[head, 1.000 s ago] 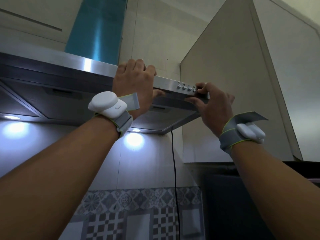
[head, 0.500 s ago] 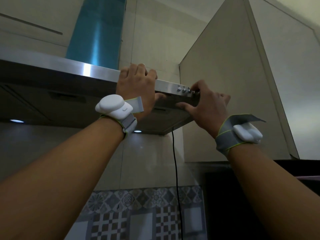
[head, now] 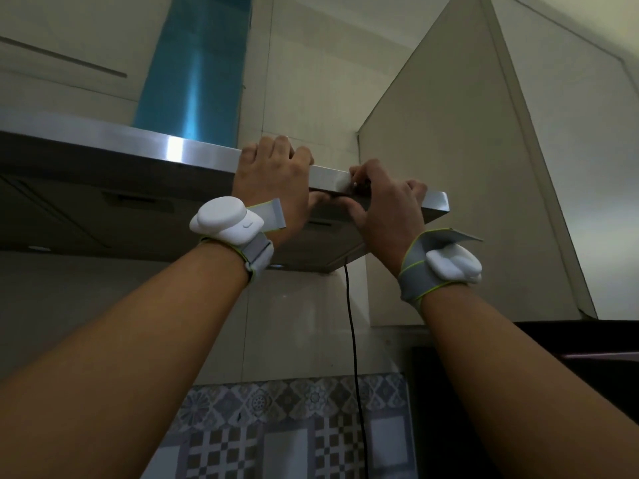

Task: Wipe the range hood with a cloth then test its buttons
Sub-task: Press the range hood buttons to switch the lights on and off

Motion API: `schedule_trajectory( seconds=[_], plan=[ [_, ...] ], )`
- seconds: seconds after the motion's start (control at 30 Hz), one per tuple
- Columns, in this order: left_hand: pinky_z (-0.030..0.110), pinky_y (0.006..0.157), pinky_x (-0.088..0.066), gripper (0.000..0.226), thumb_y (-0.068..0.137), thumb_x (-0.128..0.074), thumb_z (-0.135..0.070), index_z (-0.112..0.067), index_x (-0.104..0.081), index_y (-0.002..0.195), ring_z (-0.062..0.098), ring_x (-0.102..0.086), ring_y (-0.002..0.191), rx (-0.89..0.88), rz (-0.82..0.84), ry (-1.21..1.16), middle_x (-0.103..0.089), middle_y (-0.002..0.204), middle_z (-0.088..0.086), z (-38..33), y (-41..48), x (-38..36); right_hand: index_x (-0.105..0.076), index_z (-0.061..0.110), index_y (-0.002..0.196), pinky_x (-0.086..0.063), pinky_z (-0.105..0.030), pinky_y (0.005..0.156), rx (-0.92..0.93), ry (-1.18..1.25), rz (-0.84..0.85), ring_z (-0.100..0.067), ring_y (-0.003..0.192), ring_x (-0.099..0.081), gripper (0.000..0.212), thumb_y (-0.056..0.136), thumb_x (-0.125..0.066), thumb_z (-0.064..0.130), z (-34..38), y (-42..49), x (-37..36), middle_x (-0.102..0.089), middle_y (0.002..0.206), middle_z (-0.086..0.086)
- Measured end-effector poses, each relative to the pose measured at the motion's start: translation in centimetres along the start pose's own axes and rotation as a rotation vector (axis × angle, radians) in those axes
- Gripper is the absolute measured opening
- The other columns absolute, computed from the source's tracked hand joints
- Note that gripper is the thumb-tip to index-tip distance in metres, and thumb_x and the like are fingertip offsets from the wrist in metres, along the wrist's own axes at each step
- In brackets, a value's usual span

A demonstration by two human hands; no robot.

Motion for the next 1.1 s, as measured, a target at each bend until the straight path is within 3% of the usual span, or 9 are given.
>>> schedule_trajectory(
  seconds=[0.2, 0.87, 1.1],
  plan=[
    [0.043, 0.097, -0.037, 0.055, 0.087, -0.054, -0.060, -0.015, -0.054, 0.120, 0.032, -0.049, 0.111, -0.019, 0.025, -0.019, -0.055, 0.118, 0.014, 0.07, -0.07, 0.14, -0.052, 0.021, 0.099, -0.025, -0.035, 0.088, 0.006, 0.033, -0.022, -0.019, 0.095, -0.065, 0.025, 0.085, -0.068, 0.034, -0.48, -0.19, -0.16, -0.068, 0.112, 0.008],
    [0.043, 0.095, -0.037, 0.056, 0.087, -0.053, -0.061, -0.014, -0.055, 0.118, 0.032, -0.050, 0.108, -0.035, 0.002, -0.020, -0.056, 0.114, 0.014, 0.23, -0.12, 0.07, -0.056, 0.021, 0.099, -0.025, -0.034, 0.084, -0.005, 0.036, -0.091, -0.019, 0.090, -0.066, 0.028, 0.081, -0.072, 0.036, -0.48, -0.17, -0.65, -0.070, 0.105, 0.008],
    [0.044, 0.096, -0.037, 0.056, 0.087, -0.053, -0.060, -0.014, -0.055, 0.119, 0.032, -0.049, 0.110, -0.034, 0.006, -0.016, -0.056, 0.116, 0.014, 0.20, -0.11, 0.10, -0.059, 0.022, 0.108, -0.023, -0.031, 0.084, -0.013, 0.020, -0.103, -0.019, 0.091, -0.064, 0.032, 0.081, -0.072, 0.034, -0.41, -0.43, -0.57, -0.068, 0.101, 0.009]
  ],
)
Point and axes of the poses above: each hand's wrist, its own y-axis towards the middle knuckle, its own x-axis out of the back of the hand, z = x × y, the point moved 5 cm from there along y, towards the middle knuckle
